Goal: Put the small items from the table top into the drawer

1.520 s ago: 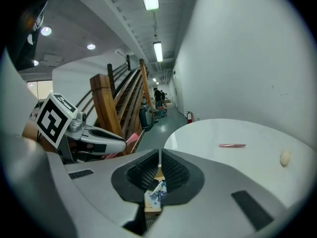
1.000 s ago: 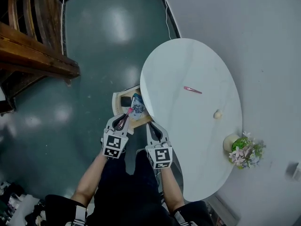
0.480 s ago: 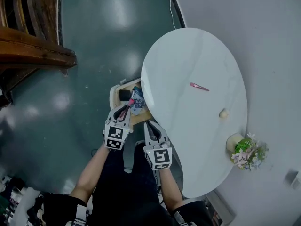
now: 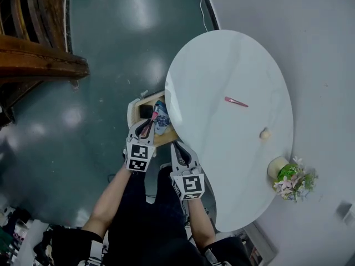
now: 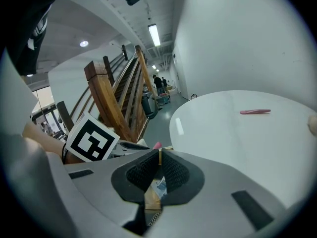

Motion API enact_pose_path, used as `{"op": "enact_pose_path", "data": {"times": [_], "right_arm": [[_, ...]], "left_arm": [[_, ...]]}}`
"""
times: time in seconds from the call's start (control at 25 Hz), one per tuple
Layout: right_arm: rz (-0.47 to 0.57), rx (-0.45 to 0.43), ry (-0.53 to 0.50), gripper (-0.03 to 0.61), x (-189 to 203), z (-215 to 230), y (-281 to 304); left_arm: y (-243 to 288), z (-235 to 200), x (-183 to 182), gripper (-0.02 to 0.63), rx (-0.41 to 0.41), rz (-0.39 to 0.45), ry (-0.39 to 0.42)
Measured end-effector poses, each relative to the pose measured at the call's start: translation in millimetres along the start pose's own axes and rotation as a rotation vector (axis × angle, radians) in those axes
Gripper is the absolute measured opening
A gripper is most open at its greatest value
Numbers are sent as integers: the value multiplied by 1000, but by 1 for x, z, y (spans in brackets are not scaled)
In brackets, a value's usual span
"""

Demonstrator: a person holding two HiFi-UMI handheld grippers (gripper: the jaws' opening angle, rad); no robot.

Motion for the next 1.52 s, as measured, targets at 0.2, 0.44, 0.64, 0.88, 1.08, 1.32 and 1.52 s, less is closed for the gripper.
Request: {"op": "enact_pose_path", "data": {"times": [0.2,0.44,0.64,0.88,1.08,1.32,1.52], "right_arm": [[0,3,7,40,2,-2,1],[2,6,9,40,1,-2,1],[6,15,8,40,0,-2,-2],[18,25,4,40,-4,-3,-9],[32,36,-3,40,-8,-2,-17],[61,44,-18,40,-20,-5,-27],[97,52,-29,40,-36,-10,-36]], "left_arm": [[0,5,9,57,-4,-6,9],[0,5,4,81,35,8,9],[-2,4,1,112,57,0,-9],[-8,5,-2,118,61,-1,-16],[-19,10,-16,118,50,38,17],[-36,22,-36,117,80,73,52],[-56,28,-57,106,88,106,56]]}}
Point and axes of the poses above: the fingertips, and each gripper's own axes: y forward along the fingers, z to its right, x out of its underside, the point moved 9 cm from there along -y, backward along the fingers, and after that the axes turned 10 degrees about z, right-handed, at the moved point
